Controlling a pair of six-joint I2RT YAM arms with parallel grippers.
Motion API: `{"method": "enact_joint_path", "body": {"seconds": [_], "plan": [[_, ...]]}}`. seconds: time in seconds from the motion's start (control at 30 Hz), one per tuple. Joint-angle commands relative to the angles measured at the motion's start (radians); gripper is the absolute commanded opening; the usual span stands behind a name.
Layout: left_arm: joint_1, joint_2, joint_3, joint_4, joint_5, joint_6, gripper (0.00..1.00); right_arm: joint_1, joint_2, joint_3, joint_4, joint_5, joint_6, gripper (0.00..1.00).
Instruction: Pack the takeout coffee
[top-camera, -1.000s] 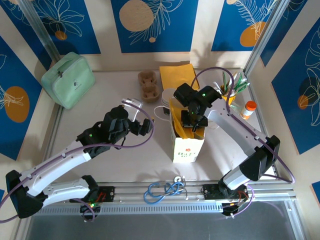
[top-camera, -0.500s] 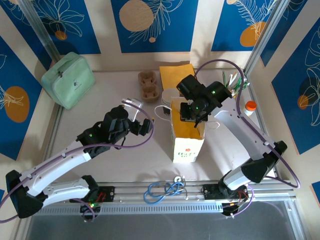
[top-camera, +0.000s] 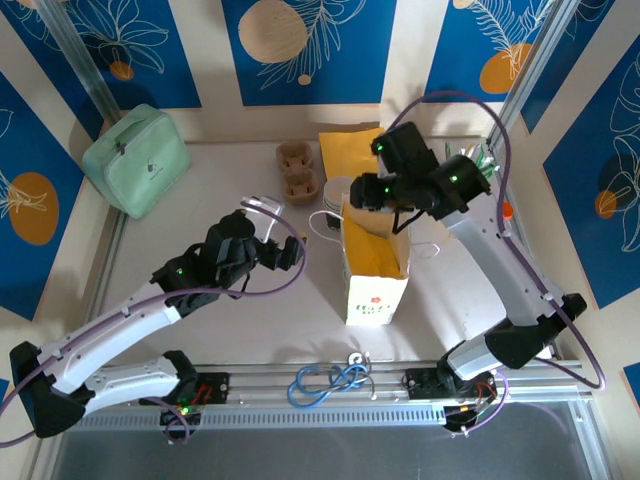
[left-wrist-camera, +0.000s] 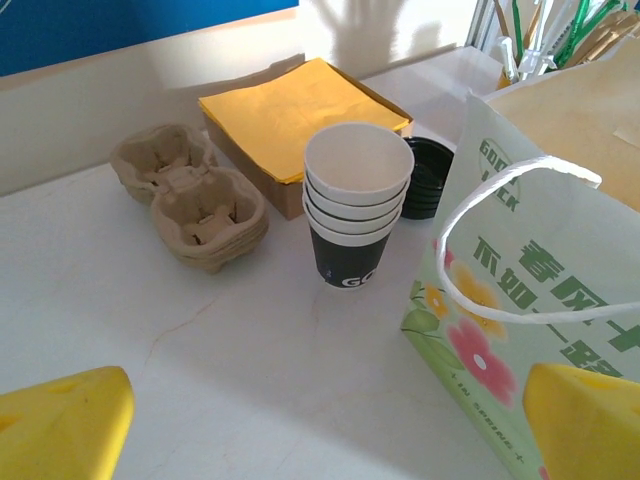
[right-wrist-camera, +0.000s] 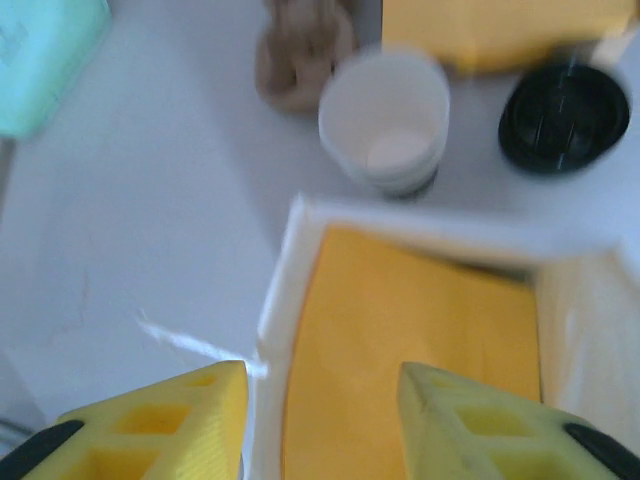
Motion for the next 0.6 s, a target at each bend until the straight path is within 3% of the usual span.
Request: {"method": "enact_joint_path", "body": {"seconds": [0.0,0.27,0.57], "plan": [[0.011,-0.012,0.004,-0.014,-0.035,-0.016,0.99,-0.093,0.021,0.013,0.188,0.017,-0.146,0.46],[0.015,-0.002,0.022,-0.043,-0.099,-0.025,0.99,-0.339,0.24,0.077,0.348,-0.112,-0.256,0.48],[0.018,0.017,0.027,-0.057,-0.125,-0.062,0.99,-0.426,0.554,0.247,0.433,-0.22,-0.36,0.5]]}}
